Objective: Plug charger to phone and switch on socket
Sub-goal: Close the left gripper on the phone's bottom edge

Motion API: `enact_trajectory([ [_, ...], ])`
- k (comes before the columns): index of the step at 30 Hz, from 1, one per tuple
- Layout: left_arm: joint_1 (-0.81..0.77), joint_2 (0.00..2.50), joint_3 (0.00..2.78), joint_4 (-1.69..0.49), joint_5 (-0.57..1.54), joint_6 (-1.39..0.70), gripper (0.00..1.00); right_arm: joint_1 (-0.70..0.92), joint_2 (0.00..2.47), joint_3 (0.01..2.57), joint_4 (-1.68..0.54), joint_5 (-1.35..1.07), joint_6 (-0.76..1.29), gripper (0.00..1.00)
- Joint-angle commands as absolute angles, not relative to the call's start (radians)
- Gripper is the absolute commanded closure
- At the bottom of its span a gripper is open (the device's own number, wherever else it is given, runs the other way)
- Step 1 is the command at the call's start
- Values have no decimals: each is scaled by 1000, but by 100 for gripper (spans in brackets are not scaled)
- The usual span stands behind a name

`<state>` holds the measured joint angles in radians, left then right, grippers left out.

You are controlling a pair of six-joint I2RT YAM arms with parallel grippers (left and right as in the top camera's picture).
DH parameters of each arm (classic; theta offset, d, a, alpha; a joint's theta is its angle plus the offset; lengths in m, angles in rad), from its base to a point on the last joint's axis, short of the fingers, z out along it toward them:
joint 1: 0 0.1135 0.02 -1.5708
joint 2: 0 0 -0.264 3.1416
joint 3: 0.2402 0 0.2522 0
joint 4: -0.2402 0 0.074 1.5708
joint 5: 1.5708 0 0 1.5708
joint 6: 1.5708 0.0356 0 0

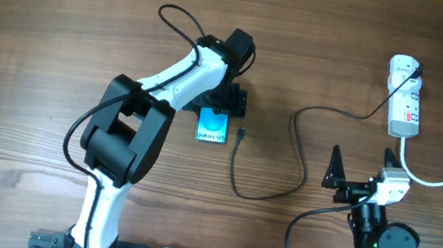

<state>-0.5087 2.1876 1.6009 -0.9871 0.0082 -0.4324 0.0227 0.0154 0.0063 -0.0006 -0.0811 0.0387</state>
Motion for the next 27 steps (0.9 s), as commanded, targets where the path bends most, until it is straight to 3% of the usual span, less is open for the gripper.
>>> enact_trajectory([
  [1, -507, 2205, 1568, -989, 2, -449, 9, 17, 7, 6, 1, -68, 27, 0],
  [3, -507, 2205, 1568, -989, 2, -449, 18, 17, 7, 5, 1, -68, 26, 0],
  [6, -507, 2205, 1568, -989, 2, -449, 19, 17, 7, 5, 1, -68, 26, 0],
  [8, -507, 2205, 1569, -990, 2, -449, 27, 17, 7, 5, 1, -68, 26, 0],
  [22, -506, 2201, 1607, -1053, 2, -449, 32, 17, 9, 5, 1, -68, 26, 0],
  [27, -506, 2186, 1682, -1126, 17, -450, 40, 17, 9, 6, 1, -68, 26, 0],
])
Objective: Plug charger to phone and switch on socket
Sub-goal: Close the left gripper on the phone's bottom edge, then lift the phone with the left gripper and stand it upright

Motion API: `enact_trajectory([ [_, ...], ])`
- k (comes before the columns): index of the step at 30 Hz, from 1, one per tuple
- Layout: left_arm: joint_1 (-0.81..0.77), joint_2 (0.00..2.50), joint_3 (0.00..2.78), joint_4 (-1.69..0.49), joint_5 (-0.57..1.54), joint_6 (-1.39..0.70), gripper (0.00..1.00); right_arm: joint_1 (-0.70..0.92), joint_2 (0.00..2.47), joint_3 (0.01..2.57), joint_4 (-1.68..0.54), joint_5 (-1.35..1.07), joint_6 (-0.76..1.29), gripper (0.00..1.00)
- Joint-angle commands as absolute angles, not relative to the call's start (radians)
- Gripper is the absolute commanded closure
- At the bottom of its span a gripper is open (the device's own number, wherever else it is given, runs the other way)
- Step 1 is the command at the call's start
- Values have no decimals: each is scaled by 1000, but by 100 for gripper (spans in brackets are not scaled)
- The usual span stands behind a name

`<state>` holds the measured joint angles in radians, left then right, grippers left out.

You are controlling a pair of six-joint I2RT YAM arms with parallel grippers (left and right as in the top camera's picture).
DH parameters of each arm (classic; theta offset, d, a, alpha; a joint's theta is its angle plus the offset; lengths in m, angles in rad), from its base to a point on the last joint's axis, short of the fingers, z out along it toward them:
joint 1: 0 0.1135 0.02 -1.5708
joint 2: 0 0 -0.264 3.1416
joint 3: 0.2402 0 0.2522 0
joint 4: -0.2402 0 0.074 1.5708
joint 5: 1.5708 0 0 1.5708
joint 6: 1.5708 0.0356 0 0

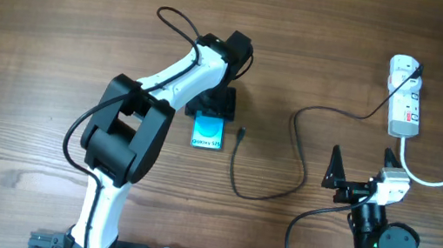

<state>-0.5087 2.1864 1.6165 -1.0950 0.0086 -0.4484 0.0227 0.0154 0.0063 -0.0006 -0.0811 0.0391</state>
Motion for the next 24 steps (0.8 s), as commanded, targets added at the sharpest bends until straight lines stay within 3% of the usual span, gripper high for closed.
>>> enact_trajectory([
  [1, -506, 2182, 1697, -1137, 28, -449, 40, 17, 9, 5, 1, -68, 27, 0],
  [10, -498, 2061, 1744, -1181, 242, -449, 40, 17, 9, 5, 1, -68, 26, 0],
  [24, -374, 1905, 1744, -1214, 937, -450, 39, 17, 9, 5, 1, -68, 27, 0],
])
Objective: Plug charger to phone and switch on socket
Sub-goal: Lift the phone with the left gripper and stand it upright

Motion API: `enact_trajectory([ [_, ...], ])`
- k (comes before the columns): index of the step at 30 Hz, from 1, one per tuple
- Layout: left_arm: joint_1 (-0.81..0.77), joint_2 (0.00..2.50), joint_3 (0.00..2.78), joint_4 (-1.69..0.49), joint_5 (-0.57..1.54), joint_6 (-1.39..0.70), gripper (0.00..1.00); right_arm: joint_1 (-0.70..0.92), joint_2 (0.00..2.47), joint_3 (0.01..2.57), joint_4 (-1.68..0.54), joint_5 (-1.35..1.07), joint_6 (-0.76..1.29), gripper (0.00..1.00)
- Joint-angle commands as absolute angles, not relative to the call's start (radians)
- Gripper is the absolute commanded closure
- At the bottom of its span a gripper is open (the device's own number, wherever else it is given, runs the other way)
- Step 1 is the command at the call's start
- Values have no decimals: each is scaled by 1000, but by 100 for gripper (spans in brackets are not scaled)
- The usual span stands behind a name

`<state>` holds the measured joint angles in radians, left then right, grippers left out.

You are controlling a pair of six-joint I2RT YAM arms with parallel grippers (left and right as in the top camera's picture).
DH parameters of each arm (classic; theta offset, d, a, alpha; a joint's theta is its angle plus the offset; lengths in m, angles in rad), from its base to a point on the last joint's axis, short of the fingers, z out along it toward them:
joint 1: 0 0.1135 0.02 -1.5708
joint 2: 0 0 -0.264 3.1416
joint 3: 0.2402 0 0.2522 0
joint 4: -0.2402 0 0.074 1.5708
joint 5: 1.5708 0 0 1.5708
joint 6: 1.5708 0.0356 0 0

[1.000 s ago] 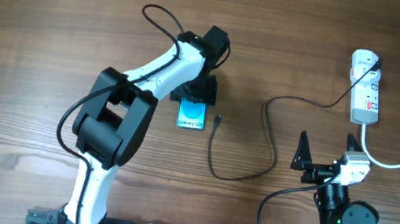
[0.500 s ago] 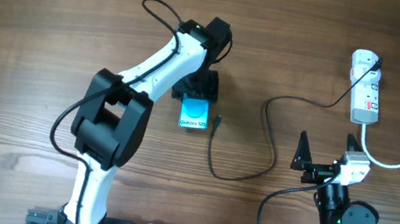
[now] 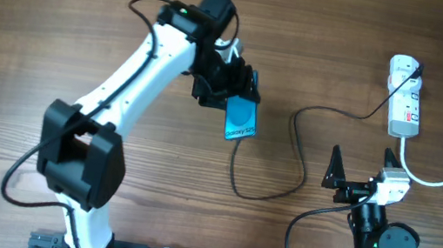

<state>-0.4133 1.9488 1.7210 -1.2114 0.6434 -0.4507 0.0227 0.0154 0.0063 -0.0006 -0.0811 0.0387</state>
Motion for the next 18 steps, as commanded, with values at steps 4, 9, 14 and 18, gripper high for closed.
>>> enact_trajectory([
  [4, -326, 1905, 1744, -1213, 1127, -454, 39, 17, 9, 5, 1, -68, 26, 0],
  [9, -275, 1905, 1743, -1214, 1334, -454, 39, 17, 9, 5, 1, -68, 27, 0],
  [14, -244, 1905, 1743, -1214, 1500, -454, 39, 17, 9, 5, 1, -68, 26, 0],
  [18, -239, 1905, 1743, -1223, 1577, -484, 39, 17, 9, 5, 1, -68, 26, 0],
])
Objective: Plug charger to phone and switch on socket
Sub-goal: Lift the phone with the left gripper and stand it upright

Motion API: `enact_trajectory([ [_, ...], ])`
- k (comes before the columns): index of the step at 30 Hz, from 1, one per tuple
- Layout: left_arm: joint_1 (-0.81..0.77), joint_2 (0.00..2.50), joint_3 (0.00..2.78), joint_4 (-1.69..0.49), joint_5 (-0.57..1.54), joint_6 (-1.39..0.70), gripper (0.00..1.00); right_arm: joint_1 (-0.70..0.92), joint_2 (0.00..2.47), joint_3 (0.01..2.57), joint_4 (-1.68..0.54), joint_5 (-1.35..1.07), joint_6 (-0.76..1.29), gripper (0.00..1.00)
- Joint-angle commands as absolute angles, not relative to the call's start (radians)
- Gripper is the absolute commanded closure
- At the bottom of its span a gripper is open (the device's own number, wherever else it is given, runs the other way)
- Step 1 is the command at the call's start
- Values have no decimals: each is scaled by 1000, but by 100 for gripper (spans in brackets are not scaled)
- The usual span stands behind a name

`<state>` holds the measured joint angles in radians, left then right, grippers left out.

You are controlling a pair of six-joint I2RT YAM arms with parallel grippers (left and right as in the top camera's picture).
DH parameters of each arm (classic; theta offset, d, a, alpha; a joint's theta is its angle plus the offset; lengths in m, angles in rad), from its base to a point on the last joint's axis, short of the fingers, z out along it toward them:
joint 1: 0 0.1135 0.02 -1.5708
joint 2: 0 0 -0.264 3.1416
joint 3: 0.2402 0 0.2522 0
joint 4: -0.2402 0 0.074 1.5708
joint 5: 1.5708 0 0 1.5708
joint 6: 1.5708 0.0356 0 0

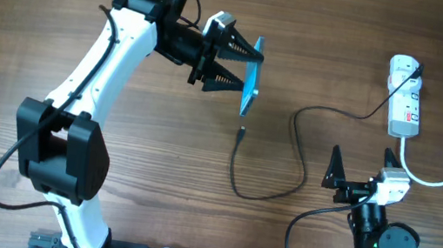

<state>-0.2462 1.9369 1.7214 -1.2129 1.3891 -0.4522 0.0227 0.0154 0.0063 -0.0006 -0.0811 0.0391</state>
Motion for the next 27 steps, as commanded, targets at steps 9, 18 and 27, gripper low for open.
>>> enact_trajectory([
  [9, -236, 1905, 1743, -1224, 1577, -580, 43, 17, 9, 6, 1, -68, 27, 0],
  [18, -163, 1905, 1743, -1224, 1577, -585, 44, 17, 9, 5, 1, -68, 26, 0],
  [27, -139, 1905, 1743, -1228, 1577, -585, 43, 17, 9, 5, 1, -68, 26, 0],
])
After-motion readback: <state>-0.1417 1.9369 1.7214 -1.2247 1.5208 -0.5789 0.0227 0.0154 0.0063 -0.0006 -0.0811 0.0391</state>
